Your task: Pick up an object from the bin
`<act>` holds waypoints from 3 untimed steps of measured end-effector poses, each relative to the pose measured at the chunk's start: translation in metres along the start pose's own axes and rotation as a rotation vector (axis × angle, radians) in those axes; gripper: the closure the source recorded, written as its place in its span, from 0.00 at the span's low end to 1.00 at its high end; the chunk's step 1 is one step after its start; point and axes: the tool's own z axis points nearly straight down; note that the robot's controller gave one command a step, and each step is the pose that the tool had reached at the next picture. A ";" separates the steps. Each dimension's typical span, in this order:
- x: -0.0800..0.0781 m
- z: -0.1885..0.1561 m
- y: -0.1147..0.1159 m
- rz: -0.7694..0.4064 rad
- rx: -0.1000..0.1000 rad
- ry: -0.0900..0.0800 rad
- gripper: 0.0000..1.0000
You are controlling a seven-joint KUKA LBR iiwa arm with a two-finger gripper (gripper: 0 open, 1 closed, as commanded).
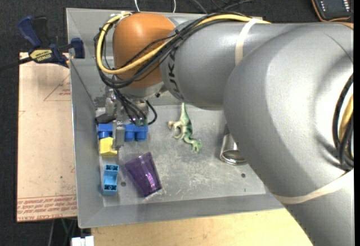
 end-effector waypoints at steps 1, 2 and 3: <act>0.011 -0.009 -0.030 -0.167 0.000 0.000 0.00; 0.011 -0.005 -0.028 -0.184 -0.001 -0.003 0.00; 0.007 -0.086 -0.047 -0.425 -0.002 -0.003 0.00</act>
Offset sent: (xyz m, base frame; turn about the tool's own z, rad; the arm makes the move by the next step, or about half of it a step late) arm -0.0190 -0.0223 -0.0510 -0.3606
